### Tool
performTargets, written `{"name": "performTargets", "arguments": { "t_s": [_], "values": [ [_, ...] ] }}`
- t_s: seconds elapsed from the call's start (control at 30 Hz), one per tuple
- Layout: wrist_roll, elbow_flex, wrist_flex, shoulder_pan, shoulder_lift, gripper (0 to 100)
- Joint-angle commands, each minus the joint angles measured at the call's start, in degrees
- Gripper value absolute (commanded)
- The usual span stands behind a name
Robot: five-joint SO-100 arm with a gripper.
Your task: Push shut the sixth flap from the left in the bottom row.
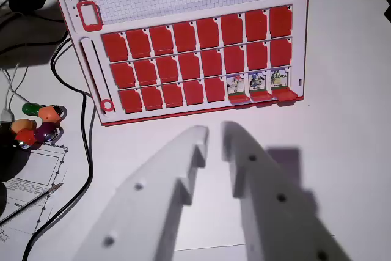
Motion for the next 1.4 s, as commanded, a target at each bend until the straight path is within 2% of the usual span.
{"name": "performTargets", "arguments": {
  "t_s": [0.0,1.37],
  "values": [
    [0.35,-5.36,-0.18,-0.35,0.18,2],
    [1.58,-7.12,-0.62,0.09,-4.83,2]
  ]
}}
